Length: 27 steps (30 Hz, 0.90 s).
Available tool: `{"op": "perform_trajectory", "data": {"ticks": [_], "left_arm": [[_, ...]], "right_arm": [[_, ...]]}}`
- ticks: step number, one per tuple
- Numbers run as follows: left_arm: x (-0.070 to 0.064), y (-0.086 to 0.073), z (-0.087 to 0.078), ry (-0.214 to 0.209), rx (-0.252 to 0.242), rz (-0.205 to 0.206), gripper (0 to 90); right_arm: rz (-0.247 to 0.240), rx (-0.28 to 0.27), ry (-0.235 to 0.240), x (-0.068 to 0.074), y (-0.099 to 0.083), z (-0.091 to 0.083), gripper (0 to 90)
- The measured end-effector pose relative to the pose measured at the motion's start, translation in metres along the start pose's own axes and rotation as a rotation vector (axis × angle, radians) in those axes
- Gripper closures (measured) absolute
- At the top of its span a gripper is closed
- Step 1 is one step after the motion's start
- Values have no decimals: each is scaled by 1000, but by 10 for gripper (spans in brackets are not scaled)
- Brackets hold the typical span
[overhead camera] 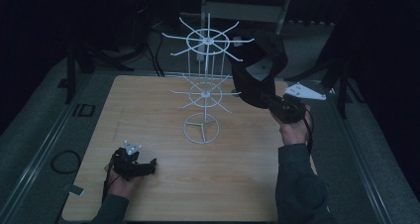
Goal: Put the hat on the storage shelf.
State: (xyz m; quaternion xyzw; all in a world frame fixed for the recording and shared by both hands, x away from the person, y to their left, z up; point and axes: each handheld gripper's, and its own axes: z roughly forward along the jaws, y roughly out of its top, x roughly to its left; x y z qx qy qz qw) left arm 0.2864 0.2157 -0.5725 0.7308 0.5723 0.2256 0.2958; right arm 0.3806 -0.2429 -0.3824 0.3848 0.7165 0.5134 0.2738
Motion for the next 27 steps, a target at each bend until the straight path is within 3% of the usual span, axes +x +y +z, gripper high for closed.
{"op": "perform_trajectory", "data": {"ticks": [27], "left_arm": [[0, 0, 0, -1, 0, -1, 15]], "right_arm": [[-10, -30, -13, -1, 9, -1, 866]]}}
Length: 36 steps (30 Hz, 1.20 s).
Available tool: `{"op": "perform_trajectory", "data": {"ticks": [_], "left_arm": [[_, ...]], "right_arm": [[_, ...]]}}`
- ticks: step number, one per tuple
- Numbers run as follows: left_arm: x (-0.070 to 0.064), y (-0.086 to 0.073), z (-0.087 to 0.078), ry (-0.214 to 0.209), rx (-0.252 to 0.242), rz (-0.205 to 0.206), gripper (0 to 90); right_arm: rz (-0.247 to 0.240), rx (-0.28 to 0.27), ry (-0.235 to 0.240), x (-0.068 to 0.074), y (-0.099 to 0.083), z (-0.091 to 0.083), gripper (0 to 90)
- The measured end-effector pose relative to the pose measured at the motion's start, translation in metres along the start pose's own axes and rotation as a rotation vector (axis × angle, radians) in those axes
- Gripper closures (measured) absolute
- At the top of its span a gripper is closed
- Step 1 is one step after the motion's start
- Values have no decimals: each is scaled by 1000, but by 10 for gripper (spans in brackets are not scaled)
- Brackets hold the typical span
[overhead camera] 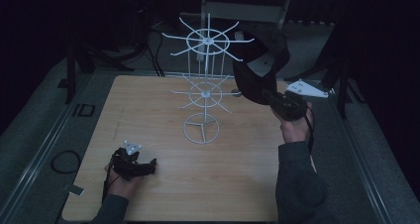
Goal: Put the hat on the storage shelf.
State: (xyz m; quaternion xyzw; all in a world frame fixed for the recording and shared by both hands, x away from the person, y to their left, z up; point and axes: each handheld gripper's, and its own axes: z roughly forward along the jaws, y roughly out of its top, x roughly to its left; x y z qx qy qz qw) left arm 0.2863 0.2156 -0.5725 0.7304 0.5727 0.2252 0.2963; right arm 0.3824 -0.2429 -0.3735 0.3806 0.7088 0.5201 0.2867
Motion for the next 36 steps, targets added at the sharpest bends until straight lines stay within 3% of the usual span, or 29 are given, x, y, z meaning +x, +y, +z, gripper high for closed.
{"op": "perform_trajectory", "data": {"ticks": [21, 36], "left_arm": [[0, 0, 0, -2, 1, 1, 15], [0, 0, 0, -2, 0, 1, 15]], "right_arm": [[1, -28, -11, -1, 7, -2, 866], [-32, -64, -1, 3, 9, -5, 866]]}}
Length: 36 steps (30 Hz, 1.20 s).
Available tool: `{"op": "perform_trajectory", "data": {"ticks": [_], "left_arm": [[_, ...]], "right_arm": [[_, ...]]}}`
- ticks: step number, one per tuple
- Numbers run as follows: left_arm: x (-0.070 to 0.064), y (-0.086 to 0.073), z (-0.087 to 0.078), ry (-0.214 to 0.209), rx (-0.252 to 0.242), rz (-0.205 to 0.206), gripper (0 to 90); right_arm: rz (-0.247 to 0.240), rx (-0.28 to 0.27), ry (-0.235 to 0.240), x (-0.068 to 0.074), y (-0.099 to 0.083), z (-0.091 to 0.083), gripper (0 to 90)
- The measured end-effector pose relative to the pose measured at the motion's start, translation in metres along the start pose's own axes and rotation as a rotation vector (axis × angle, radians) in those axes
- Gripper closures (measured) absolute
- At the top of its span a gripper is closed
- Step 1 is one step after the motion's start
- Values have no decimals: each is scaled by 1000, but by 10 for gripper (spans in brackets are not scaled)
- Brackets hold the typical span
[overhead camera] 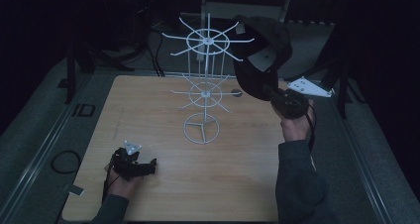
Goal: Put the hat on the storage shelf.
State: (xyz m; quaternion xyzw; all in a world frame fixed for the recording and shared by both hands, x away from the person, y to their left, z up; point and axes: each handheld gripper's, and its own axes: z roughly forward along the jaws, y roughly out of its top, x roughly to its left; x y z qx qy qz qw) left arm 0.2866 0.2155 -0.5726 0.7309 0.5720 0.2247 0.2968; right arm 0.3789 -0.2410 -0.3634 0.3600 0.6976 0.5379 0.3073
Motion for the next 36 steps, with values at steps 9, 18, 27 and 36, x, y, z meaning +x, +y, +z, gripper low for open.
{"op": "perform_trajectory", "data": {"ticks": [9, 18, 27, 36], "left_arm": [[0, 0, 0, 0, 0, 0, 15], [0, 0, 0, 0, 1, 1, 15], [0, 0, 0, 0, 3, 3, 15], [0, 0, 0, 0, 2, 3, 15]], "right_arm": [[-30, 5, 7, 6, -1, 2, 866], [-41, 40, 35, 7, -8, 7, 866], [-83, 88, 71, 11, -12, 14, 863], [-97, 107, 65, 13, -13, 16, 798]]}}
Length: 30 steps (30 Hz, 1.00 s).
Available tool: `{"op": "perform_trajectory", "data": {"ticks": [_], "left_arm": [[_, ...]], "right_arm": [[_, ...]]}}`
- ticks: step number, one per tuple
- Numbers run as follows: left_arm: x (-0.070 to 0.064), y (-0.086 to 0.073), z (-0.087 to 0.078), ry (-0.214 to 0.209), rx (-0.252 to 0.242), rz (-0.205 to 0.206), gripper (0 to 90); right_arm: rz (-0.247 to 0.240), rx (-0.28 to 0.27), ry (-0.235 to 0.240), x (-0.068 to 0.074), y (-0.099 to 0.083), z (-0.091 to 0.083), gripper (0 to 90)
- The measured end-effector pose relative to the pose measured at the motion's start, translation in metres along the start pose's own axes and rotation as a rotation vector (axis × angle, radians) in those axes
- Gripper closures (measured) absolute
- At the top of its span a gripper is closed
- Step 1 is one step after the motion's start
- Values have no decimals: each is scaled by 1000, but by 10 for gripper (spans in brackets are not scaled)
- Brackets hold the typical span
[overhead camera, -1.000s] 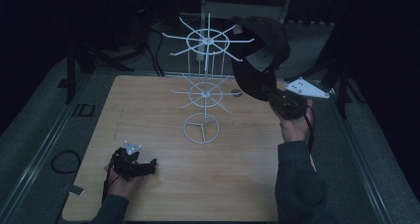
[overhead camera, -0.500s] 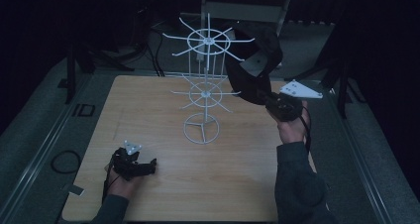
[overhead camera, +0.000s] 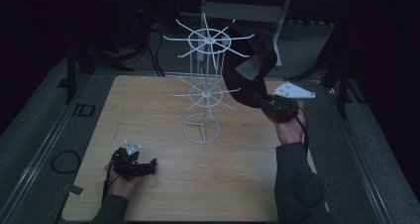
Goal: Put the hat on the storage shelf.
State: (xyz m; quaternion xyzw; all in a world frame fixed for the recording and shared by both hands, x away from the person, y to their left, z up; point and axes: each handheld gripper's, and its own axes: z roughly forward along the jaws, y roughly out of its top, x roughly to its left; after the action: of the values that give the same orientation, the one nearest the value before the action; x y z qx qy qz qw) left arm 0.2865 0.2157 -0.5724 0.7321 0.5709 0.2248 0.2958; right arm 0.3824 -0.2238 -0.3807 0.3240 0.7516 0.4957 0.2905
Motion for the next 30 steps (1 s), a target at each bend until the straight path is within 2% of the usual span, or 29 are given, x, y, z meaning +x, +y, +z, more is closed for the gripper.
{"op": "perform_trajectory", "data": {"ticks": [8, 10, 14, 15, 16, 21, 30], "left_arm": [[0, 0, 0, 0, 0, -1, 15], [0, 0, 0, 0, 0, -1, 15], [0, 0, 0, 1, 0, 0, 15], [0, 0, 0, 1, 0, 0, 15], [0, 0, 0, 1, 0, 1, 15], [0, 0, 0, 1, 0, 1, 15], [0, 0, 0, 1, 0, 1, 15]], "right_arm": [[5, 33, 1, 2, -2, 5, 571], [18, 33, -13, 2, -2, 5, 503], [33, 35, -47, 2, -1, 4, 306], [33, 35, -47, 2, -1, 4, 306], [41, 32, -52, 2, 0, 2, 264], [42, 23, -51, 8, 2, -3, 207], [40, 15, -38, 18, 3, -9, 190]]}}
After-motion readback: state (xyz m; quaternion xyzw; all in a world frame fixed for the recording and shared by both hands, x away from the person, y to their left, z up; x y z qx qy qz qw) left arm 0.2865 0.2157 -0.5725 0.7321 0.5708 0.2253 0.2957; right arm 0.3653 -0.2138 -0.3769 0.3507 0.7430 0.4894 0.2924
